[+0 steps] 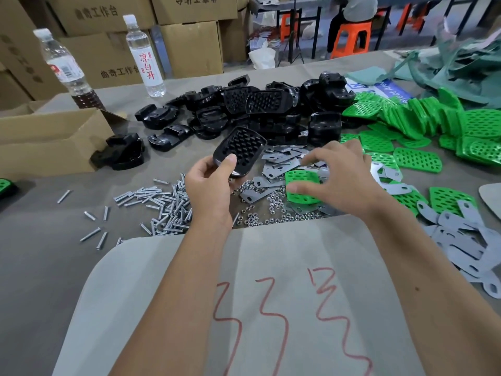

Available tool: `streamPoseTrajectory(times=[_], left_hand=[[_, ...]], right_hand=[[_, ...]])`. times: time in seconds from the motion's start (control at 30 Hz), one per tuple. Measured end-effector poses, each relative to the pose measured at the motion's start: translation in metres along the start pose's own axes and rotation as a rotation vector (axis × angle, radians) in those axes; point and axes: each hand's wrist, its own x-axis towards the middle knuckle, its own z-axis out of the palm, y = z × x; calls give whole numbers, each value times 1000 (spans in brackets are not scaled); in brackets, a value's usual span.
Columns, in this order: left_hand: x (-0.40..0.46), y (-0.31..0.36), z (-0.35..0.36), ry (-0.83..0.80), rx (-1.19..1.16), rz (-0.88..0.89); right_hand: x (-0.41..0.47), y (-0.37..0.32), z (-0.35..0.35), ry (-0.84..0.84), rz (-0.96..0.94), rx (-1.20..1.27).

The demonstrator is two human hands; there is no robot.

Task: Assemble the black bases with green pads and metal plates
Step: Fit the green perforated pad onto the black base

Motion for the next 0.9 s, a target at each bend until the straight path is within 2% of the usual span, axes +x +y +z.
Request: streamPoseTrajectory(times=[0.1,0.17,0.23,0.3,0.4,0.67,0.77,0.9], left_hand=[[1,1,0,6,-6,-5],[1,1,0,-9,9,0],[1,0,1,-22,31,6],[1,0,1,-28,46,7],[1,-1,0,-33,71,9],[-1,-1,3,-60,132,15],[-1,-1,3,-71,131,9],[-1,-1,3,-71,114,-3]], right_hand=[[-2,2,-1,-158,4,-142],[0,1,2,-122,-5,-109],[2,1,2,-16,-40,128],[2,0,3,63,-93,477],[-1,-8,6,63,-207,737],[-6,-27,14,11,-351,720],[-7,-29,13,-54,-348,777],[-8,-33,15,-60,-323,819]])
